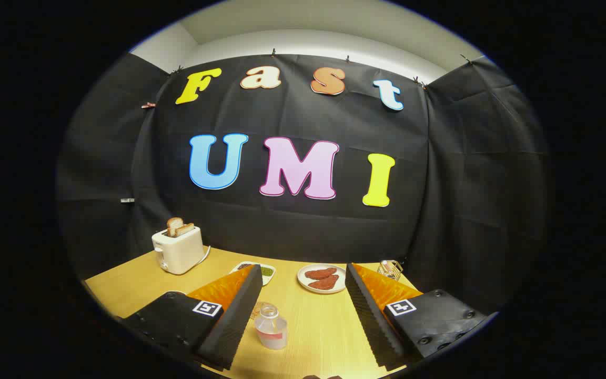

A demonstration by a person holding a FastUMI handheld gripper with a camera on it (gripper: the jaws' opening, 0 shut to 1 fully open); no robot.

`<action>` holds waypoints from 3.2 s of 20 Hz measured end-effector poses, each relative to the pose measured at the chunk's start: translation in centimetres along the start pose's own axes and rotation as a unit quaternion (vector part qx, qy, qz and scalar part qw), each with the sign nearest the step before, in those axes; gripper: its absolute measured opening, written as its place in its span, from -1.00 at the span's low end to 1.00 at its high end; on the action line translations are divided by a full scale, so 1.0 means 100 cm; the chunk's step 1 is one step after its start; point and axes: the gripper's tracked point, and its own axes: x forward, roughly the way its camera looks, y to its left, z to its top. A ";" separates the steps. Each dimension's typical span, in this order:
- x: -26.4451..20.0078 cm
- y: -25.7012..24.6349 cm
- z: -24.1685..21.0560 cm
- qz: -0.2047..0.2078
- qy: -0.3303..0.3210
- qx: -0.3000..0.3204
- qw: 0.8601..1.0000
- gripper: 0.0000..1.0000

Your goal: Take the bottle from table, then pour the juice into the cup, finally place the bottle on the coaster

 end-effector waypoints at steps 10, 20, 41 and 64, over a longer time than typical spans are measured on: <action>0.007 0.020 -0.010 0.032 0.011 -0.002 0.999 0.94; 0.012 0.029 -0.015 0.052 0.010 -0.004 0.999 0.94; 0.056 0.050 -0.129 0.109 0.053 0.004 0.993 0.95; 0.088 0.065 -0.194 0.168 0.056 -0.007 0.984 0.56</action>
